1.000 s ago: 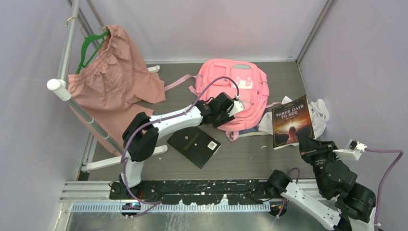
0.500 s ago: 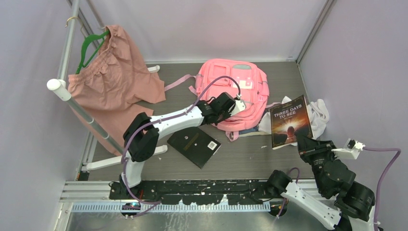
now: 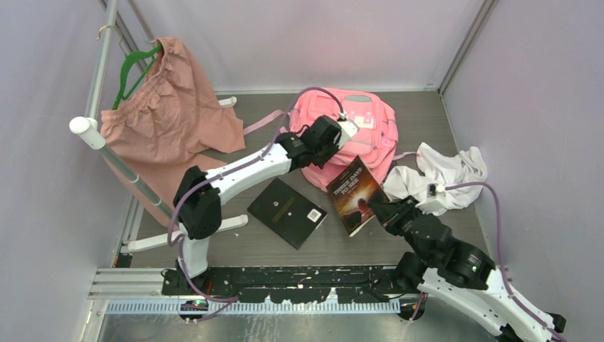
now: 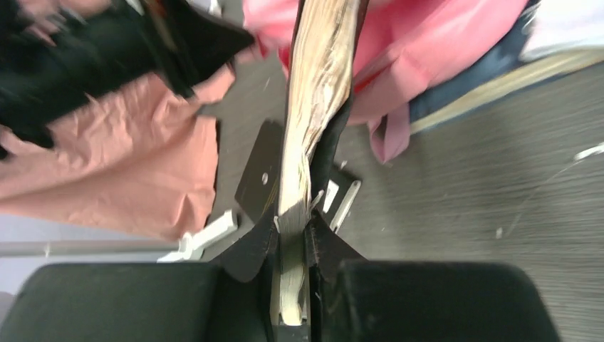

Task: Pack the student bag
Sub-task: Place the book in the student bag.

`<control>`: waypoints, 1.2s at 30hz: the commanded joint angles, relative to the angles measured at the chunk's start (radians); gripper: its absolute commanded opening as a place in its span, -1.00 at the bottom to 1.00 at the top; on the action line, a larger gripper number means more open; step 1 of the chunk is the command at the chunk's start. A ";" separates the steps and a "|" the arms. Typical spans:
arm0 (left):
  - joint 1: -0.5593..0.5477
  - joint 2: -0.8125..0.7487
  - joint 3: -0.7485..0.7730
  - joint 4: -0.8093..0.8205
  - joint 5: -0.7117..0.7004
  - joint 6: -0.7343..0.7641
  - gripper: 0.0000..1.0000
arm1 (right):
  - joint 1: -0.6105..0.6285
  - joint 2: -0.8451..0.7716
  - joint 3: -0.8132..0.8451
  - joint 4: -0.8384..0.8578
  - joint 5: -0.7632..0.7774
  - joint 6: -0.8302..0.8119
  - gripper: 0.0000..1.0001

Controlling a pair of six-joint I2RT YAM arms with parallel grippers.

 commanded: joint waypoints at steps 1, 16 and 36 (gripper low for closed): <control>0.033 -0.168 0.084 0.055 0.052 -0.117 -1.00 | 0.007 0.025 -0.064 0.355 -0.179 0.092 -0.99; 0.033 -0.280 0.090 0.114 0.078 -0.181 -1.00 | 0.000 0.343 -0.160 0.808 -0.331 0.224 -0.99; 0.033 -0.413 -0.026 0.117 0.189 -0.230 -1.00 | -0.387 0.635 -0.263 1.198 -0.244 0.596 -0.98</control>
